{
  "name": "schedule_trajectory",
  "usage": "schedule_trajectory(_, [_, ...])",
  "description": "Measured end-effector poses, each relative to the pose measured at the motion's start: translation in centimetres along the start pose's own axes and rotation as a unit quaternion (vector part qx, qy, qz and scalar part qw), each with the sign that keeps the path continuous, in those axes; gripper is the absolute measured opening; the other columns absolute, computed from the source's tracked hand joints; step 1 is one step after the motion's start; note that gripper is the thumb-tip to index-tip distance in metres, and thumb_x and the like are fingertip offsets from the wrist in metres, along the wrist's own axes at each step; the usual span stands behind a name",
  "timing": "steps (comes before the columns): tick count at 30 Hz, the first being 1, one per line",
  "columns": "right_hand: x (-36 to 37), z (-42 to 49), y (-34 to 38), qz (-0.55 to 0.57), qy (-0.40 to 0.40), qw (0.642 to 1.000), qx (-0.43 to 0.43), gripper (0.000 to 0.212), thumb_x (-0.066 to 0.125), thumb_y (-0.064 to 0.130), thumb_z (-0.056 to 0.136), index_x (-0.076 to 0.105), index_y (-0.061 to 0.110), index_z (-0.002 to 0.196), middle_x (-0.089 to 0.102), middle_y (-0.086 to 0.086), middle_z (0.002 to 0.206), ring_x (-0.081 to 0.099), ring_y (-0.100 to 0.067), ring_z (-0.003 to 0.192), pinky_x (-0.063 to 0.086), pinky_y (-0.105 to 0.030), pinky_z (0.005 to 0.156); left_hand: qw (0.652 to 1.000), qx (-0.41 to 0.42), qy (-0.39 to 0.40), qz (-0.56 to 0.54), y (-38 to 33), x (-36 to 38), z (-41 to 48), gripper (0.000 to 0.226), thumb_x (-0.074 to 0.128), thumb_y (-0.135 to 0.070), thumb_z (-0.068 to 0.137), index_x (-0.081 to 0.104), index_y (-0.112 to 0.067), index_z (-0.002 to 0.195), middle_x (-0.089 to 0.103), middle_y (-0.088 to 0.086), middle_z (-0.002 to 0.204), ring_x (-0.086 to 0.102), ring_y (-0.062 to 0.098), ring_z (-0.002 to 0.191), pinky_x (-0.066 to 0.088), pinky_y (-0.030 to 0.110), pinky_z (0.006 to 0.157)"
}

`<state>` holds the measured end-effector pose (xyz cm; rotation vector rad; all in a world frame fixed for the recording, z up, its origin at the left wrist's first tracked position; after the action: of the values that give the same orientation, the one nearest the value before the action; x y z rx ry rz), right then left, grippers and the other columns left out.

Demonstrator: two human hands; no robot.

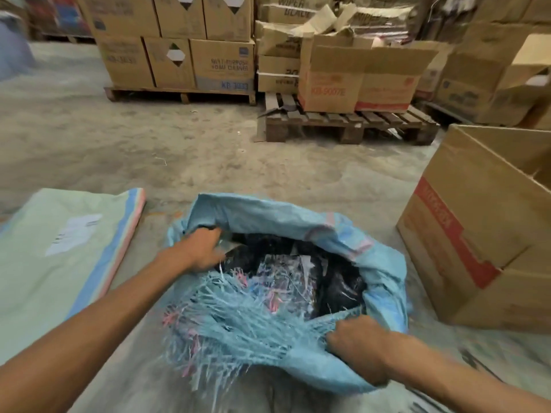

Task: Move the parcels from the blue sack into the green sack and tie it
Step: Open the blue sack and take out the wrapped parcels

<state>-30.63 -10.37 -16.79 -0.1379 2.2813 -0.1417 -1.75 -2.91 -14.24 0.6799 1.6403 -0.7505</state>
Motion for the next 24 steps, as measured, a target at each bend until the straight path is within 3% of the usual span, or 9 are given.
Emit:
schedule_trajectory(3, [-1.9, 0.0, -1.4, 0.087, -0.167, 0.981, 0.054, 0.019, 0.052, 0.026, 0.092, 0.061, 0.019, 0.108, 0.061, -0.010, 0.111, 0.062, -0.035, 0.105, 0.051, -0.042, 0.078, 0.995, 0.027, 0.025, 0.090, -3.4, 0.9, -1.9, 0.081, 0.066, -0.058, 0.080, 0.038, -0.011, 0.139, 0.048, 0.014, 0.138, 0.048, 0.032, 0.126, 0.043, 0.042, 0.101])
schedule_trajectory(6, [-4.4, 0.2, -4.9, 0.168, -0.282, 0.935, 0.134, 0.042, 0.063, 0.046, 0.083, 0.050, 0.026, 0.117, 0.048, -0.002, 0.115, 0.053, -0.027, 0.112, 0.047, -0.036, 0.076, 0.975, 0.030, 0.089, 0.202, -5.2, 2.7, -4.8, 0.122, 0.074, -0.066, 0.069, 0.006, -0.013, 0.155, 0.031, 0.014, 0.152, 0.034, 0.034, 0.139, 0.030, 0.049, 0.112])
schedule_trajectory(9, [-4.7, 0.8, -9.9, 0.163, -0.271, 0.914, 0.256, 0.087, 0.074, 0.061, 0.070, 0.036, 0.021, 0.137, 0.039, -0.012, 0.131, 0.037, -0.033, 0.129, 0.048, -0.039, 0.091, 0.937, 0.016, 0.108, 0.331, -4.4, 5.2, -7.7, 0.092, 0.061, -0.038, 0.090, 0.004, -0.006, 0.155, 0.028, 0.019, 0.151, 0.027, 0.036, 0.142, 0.018, 0.046, 0.119])
schedule_trajectory(12, [-3.6, 2.2, -12.4, 0.108, -0.179, 0.928, 0.309, 0.110, 0.077, 0.068, 0.067, 0.026, 0.013, 0.147, 0.033, -0.020, 0.141, 0.030, -0.038, 0.136, 0.042, -0.043, 0.104, 0.937, 0.009, 0.104, 0.334, -4.1, 6.2, -9.7, 0.079, 0.056, -0.031, 0.091, 0.013, -0.003, 0.151, 0.034, 0.019, 0.146, 0.031, 0.034, 0.138, 0.023, 0.041, 0.117])
schedule_trajectory(15, [-3.5, 3.4, -11.8, 0.111, -0.129, 0.943, 0.286, 0.108, 0.077, 0.064, 0.068, 0.025, 0.015, 0.149, 0.033, -0.019, 0.145, 0.029, -0.038, 0.139, 0.035, -0.048, 0.110, 0.958, 0.004, 0.120, 0.260, -4.7, 5.3, -10.0, 0.101, 0.065, -0.050, 0.084, 0.008, -0.002, 0.152, 0.034, 0.018, 0.146, 0.034, 0.033, 0.137, 0.025, 0.039, 0.117])
schedule_trajectory(18, [-5.5, 4.3, -11.6, 0.208, -0.141, 0.938, 0.239, 0.093, 0.071, 0.062, 0.072, 0.038, 0.018, 0.146, 0.044, -0.014, 0.143, 0.043, -0.034, 0.133, 0.040, -0.046, 0.108, 0.995, 0.003, 0.091, 0.052, -5.8, 3.0, -8.4, 0.066, 0.062, -0.050, 0.085, 0.033, -0.011, 0.129, 0.052, 0.006, 0.112, 0.054, 0.024, 0.100, 0.046, 0.036, 0.088])
schedule_trajectory(21, [-8.5, 5.3, -11.8, 0.249, -0.215, 0.924, 0.192, 0.061, 0.066, 0.055, 0.080, 0.066, 0.009, 0.119, 0.069, -0.010, 0.097, 0.065, -0.028, 0.092, 0.058, -0.041, 0.081, 0.997, 0.004, 0.024, -0.079, -6.7, 1.2, -6.2, 0.041, 0.060, -0.044, 0.086, 0.047, -0.014, 0.111, 0.058, 0.003, 0.098, 0.058, 0.021, 0.086, 0.053, 0.042, 0.080])
schedule_trajectory(22, [-8.8, 5.9, -11.8, 0.254, -0.223, 0.922, 0.187, 0.049, 0.066, 0.052, 0.083, 0.070, 0.007, 0.102, 0.067, -0.008, 0.080, 0.066, -0.028, 0.080, 0.059, -0.039, 0.073, 0.997, 0.007, -0.008, -0.078, -6.8, 0.8, -5.6, 0.039, 0.061, -0.041, 0.084, 0.049, -0.015, 0.110, 0.057, 0.003, 0.100, 0.058, 0.021, 0.088, 0.053, 0.042, 0.081])
schedule_trajectory(24, [-8.9, 7.5, -11.6, 0.262, -0.208, 0.925, 0.181, 0.047, 0.067, 0.052, 0.087, 0.067, 0.005, 0.082, 0.066, -0.009, 0.073, 0.068, -0.032, 0.078, 0.055, -0.038, 0.068, 0.997, 0.025, -0.064, -0.024, -7.1, 0.9, -4.5, 0.039, 0.065, -0.031, 0.081, 0.050, -0.013, 0.111, 0.054, 0.005, 0.110, 0.054, 0.022, 0.099, 0.051, 0.037, 0.085])
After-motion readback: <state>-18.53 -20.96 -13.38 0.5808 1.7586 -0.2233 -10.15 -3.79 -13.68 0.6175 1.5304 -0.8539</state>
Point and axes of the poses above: each hand's wrist, its own z-axis towards the middle knuckle, its own x-axis out of the palm, y = z × x, the point moved 9 cm from there along z, towards the middle knuckle
